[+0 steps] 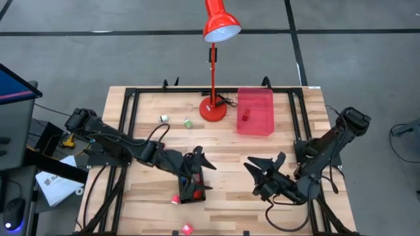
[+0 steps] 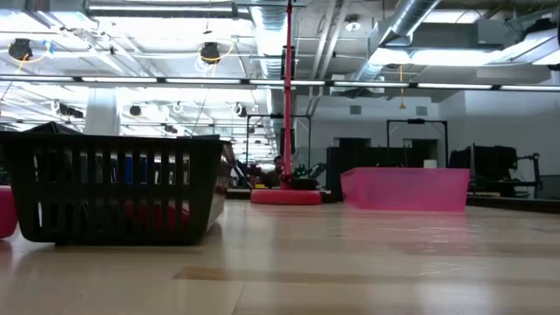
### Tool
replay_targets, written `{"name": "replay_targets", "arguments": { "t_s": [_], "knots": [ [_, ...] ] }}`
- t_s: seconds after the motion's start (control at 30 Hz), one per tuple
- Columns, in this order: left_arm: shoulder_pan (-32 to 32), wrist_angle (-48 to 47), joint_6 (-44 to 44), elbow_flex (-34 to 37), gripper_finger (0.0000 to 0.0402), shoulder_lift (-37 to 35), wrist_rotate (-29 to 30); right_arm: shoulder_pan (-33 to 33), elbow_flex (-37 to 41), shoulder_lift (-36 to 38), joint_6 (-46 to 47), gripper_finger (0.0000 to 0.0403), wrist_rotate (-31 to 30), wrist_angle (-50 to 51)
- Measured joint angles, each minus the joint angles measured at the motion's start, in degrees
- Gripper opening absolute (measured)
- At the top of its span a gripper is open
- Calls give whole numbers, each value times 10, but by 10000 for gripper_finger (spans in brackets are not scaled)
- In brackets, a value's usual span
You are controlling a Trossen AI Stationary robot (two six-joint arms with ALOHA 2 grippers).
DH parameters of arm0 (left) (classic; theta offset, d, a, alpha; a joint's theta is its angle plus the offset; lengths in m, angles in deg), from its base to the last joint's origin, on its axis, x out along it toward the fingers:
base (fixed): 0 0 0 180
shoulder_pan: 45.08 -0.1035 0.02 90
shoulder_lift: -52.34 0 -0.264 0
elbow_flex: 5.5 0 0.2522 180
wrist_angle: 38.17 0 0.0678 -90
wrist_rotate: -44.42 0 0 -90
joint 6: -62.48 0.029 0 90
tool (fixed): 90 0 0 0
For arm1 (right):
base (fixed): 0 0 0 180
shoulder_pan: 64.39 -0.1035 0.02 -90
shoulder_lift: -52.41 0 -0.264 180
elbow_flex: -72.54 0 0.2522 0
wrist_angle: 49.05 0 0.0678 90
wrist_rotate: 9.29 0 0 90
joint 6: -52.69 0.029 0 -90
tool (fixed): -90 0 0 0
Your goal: Pick & Place Office items
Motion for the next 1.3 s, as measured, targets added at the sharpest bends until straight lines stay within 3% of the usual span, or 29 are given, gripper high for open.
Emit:
{"name": "replay_targets", "arguments": {
  "t_s": [0.17,0.37,0.53,0.77,0.93,1.07,1.3],
  "knots": [
    [23,-17,2,0,341,-1,11,-6,0,0,10,146,-2,0],
    [68,-132,-61,13,341,4,49,-32,0,0,28,151,-14,0],
    [122,-100,-98,66,342,6,51,-60,0,0,49,157,-16,-3],
    [206,-58,-134,88,342,17,102,-98,0,0,79,179,-16,-42],
    [252,9,-146,89,342,71,108,-127,0,0,72,211,-15,-110],
    [267,10,-155,75,342,127,109,-142,0,0,71,236,-15,-134],
    [273,11,-147,31,335,216,96,-153,0,0,99,243,-16,-136]
  ]
}}
